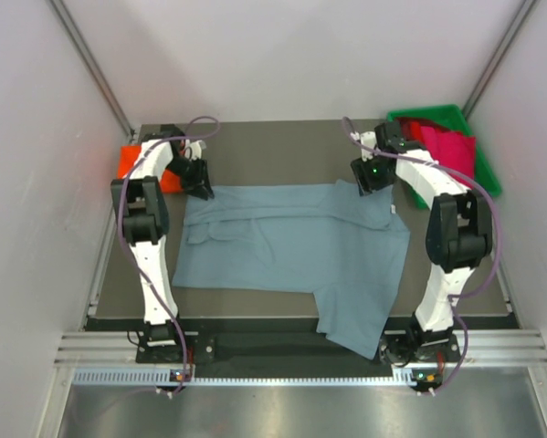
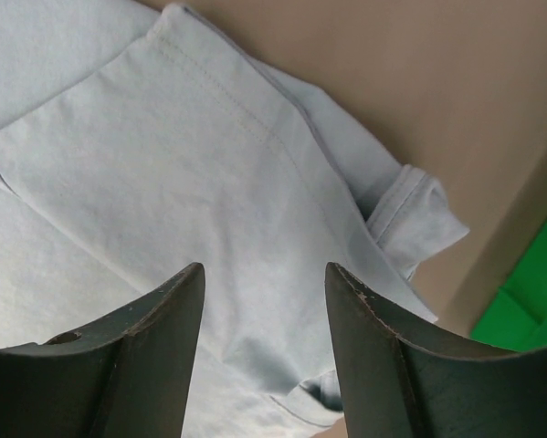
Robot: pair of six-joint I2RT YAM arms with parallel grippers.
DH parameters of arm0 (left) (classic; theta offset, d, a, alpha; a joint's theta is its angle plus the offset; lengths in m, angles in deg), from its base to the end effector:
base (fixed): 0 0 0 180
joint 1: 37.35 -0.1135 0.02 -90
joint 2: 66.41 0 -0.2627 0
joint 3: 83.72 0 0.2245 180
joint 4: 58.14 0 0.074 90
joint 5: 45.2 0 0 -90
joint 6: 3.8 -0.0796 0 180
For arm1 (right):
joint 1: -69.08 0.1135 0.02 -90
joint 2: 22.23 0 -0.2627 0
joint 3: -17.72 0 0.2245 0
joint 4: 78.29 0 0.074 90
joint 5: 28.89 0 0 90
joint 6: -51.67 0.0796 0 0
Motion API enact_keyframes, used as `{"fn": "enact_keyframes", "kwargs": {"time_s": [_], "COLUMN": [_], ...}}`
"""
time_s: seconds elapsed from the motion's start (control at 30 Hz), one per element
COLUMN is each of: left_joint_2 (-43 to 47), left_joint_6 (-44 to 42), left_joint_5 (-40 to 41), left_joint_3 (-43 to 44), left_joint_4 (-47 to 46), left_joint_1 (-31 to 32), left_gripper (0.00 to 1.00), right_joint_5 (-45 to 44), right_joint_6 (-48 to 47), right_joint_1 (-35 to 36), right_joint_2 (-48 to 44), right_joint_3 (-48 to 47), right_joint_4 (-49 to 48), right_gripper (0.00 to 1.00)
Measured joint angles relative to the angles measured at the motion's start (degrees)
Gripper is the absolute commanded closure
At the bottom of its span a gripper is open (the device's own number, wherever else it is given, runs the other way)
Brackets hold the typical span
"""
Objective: Fold and stack the t-shirts
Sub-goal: Fold the tshirt
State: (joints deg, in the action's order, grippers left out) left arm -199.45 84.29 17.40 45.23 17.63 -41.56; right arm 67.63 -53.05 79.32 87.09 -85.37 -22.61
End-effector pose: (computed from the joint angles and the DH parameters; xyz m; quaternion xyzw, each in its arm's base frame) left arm 0.4502 -0.0036 0.1471 0.0015 0.9680 -0.2310 0.0983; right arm 0.3942 0.0804 0.2020 -0.2228 0.9427 0.0457 0.2443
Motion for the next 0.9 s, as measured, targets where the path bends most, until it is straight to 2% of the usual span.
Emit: {"fn": "enact_keyframes", "kwargs": {"time_s": [0.3,0.47,0.9], "left_joint_2": [-3.3,-4.6,-8.2], "left_joint_6": [0.8,1.1,1.6], "left_joint_5": [3.0,4.4,5.7], "left_joint_3": [2.8,5.4,12.0], "left_joint_4": [0.5,0.9,1.9], "left_joint_1": [0.4,0.5,0.5], "left_gripper": [0.65,0.67,0.7], "right_joint_5": [0.7,0.3,-1.1], "right_joint_6": [0.9,1.1,1.2], "right_joint_1": [0.0,0.0,0.0], "right_joint_2": [5.8,12.5,22.0], "right_joint_3": [-1.6,-6.3,-21.3], "right_joint_4": [0.2,0.7,1.4], "right_gripper": [0.44,0.44,0.44]}}
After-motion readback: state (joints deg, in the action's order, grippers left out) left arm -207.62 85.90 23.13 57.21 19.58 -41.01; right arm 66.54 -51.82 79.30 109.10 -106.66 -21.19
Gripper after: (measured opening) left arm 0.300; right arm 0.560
